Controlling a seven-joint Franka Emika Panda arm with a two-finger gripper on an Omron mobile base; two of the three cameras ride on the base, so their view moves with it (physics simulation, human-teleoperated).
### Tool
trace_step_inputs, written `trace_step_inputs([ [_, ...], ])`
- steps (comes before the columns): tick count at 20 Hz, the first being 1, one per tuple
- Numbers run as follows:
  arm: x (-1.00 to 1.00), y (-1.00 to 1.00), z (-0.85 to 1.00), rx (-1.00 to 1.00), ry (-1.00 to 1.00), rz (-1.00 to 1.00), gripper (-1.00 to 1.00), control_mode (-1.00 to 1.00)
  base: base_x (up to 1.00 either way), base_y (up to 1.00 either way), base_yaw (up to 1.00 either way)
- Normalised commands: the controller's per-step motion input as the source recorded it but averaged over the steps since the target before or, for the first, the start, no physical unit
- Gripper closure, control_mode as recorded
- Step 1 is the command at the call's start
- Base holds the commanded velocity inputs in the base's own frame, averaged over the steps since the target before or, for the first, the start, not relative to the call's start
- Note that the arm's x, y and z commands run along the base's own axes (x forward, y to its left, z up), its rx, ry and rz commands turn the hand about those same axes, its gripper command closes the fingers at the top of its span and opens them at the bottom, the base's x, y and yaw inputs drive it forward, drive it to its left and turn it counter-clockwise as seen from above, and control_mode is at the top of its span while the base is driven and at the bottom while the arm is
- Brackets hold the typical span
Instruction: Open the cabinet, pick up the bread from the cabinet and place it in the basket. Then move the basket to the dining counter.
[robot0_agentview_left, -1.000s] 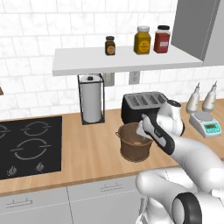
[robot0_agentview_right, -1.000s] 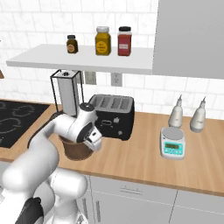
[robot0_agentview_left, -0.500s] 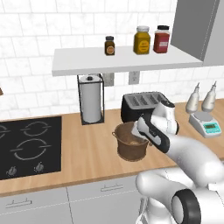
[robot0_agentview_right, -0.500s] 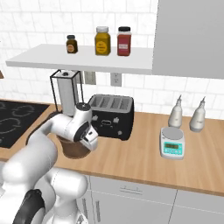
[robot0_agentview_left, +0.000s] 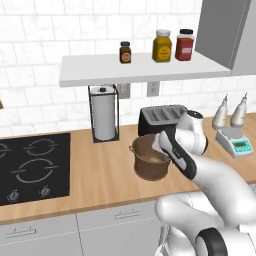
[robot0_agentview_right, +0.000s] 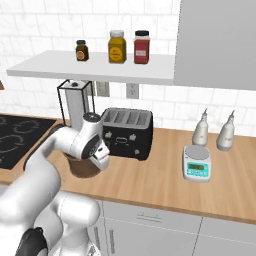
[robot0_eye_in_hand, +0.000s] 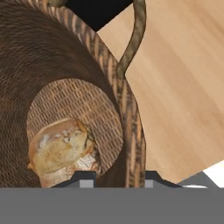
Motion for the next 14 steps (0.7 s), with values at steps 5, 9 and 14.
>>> trace_step_inputs([
  [5, -0.46, -0.03, 0.52, 0.00, -0.24, -0.27, 1.00, -1.00, 0.00, 0.00, 0.00],
  [9, -0.78, -0.39, 0.86, 0.00, -0.04, -0.18, 1.00, -1.00, 0.00, 0.00, 0.00],
  [14, -0.75, -0.80, 0.80, -0.01, 0.00, -0.02, 1.00, -1.00, 0.00, 0.00, 0.00],
])
